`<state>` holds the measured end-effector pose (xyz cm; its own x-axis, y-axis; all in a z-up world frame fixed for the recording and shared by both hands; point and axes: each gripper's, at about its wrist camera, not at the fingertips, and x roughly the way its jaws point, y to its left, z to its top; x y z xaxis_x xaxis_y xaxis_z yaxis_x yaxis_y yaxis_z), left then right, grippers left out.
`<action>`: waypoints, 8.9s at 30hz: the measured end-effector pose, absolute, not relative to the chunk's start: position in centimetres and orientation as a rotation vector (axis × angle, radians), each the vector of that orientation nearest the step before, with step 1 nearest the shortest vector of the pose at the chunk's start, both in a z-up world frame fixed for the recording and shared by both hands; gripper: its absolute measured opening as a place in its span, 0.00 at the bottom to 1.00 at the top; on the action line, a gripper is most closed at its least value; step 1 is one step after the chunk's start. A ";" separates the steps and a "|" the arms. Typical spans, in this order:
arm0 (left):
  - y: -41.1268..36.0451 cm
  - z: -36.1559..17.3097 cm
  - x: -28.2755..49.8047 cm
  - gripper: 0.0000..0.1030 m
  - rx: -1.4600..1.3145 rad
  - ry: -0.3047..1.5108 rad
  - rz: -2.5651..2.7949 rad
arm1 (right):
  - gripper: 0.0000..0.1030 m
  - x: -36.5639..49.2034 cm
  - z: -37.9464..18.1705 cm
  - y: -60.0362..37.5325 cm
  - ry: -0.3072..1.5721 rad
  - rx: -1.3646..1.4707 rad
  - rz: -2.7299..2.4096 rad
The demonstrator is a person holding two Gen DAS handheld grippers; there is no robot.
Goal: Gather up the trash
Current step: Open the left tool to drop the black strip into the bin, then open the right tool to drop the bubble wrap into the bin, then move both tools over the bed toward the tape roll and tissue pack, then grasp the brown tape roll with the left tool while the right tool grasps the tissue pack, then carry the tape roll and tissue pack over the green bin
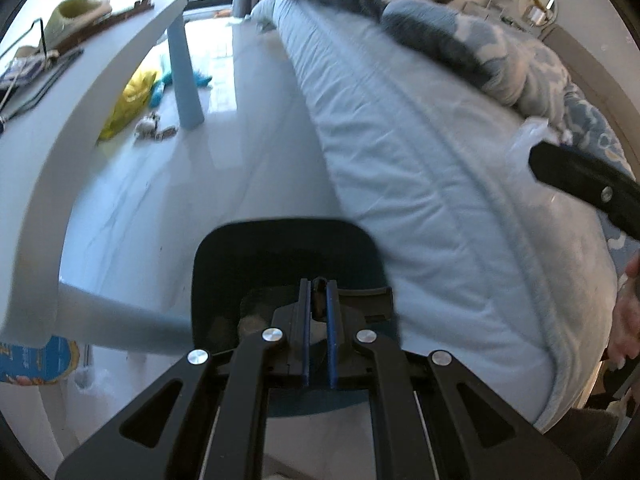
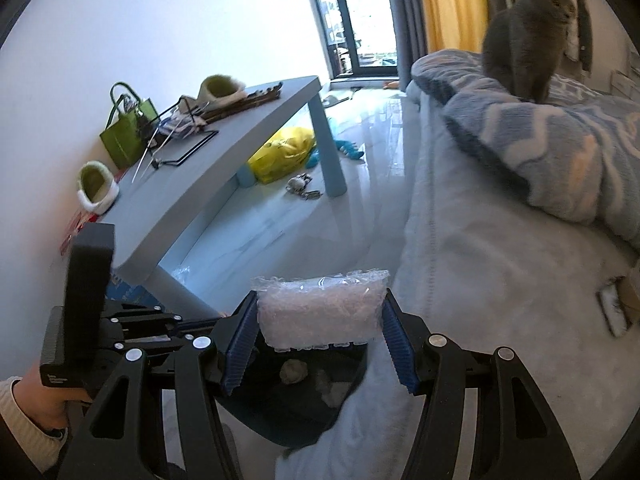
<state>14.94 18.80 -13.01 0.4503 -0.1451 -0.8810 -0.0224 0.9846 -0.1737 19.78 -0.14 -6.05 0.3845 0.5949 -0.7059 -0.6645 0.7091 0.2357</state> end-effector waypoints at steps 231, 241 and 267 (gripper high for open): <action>-10.0 -7.5 25.2 0.45 0.018 0.881 -0.510 | 0.72 32.0 -6.4 -27.5 0.861 0.248 0.402; -6.3 -6.6 20.4 0.45 0.008 0.870 -0.443 | 0.72 27.9 -5.5 -23.7 0.840 0.208 0.446; 4.1 -7.2 16.4 0.45 -0.061 0.883 -0.259 | 0.72 23.3 -5.6 -15.3 0.852 0.124 0.564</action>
<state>16.45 4.11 -7.18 0.6056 -0.2489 -0.7559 0.1990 0.9670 -0.1589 23.34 -15.35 -5.62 0.5225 0.5175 -0.6776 -0.4210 0.8477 0.3228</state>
